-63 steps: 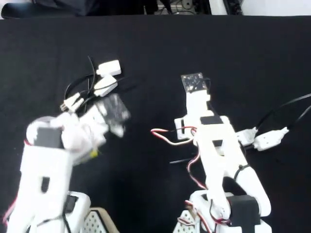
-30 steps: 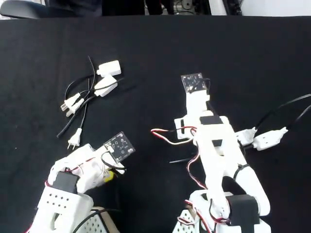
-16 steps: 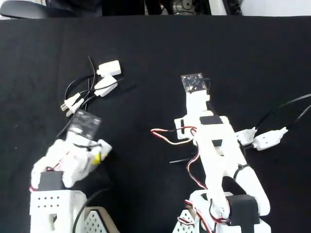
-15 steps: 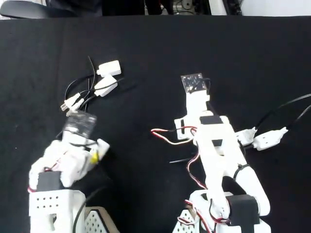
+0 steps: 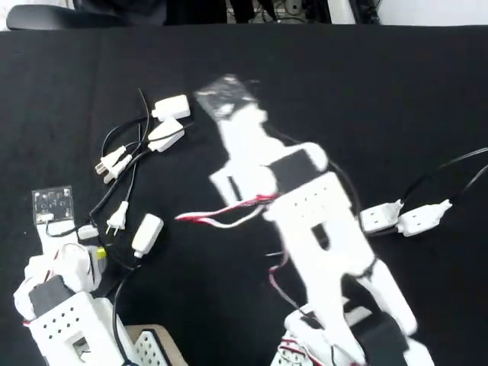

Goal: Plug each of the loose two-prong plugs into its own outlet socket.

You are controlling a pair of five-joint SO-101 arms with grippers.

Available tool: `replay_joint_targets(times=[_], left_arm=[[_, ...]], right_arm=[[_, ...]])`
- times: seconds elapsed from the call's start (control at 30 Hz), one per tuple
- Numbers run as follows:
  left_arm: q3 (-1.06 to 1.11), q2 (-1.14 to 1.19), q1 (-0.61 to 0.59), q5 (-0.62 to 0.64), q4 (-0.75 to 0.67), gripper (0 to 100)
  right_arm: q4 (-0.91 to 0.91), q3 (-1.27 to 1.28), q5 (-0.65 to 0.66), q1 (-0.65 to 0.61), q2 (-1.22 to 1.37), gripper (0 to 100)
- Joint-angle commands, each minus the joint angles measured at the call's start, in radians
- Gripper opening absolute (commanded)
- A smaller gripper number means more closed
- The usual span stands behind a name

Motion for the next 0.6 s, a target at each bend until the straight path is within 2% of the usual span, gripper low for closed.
replay_joint_targets(times=[0.0,0.1,0.27,0.43,0.57], left_arm=[[-0.001,-0.009,-0.022,-0.069,0.035,12],[-0.002,-0.009,-0.022,-0.124,0.112,3],[0.008,-0.009,-0.012,-0.169,0.123,4],[0.015,-0.009,-0.015,-0.169,0.118,4],[0.018,-0.009,-0.019,-0.169,0.117,4]], right_arm=[[0.021,-0.183,-0.015,-0.071,0.122,12.1],[0.086,-0.328,-0.015,-0.087,0.300,12.3],[0.229,-0.662,-0.017,-0.143,0.570,12.3],[0.307,-0.984,-0.141,-0.250,0.773,12.4],[0.304,-1.142,-0.196,-0.282,0.951,12.4]])
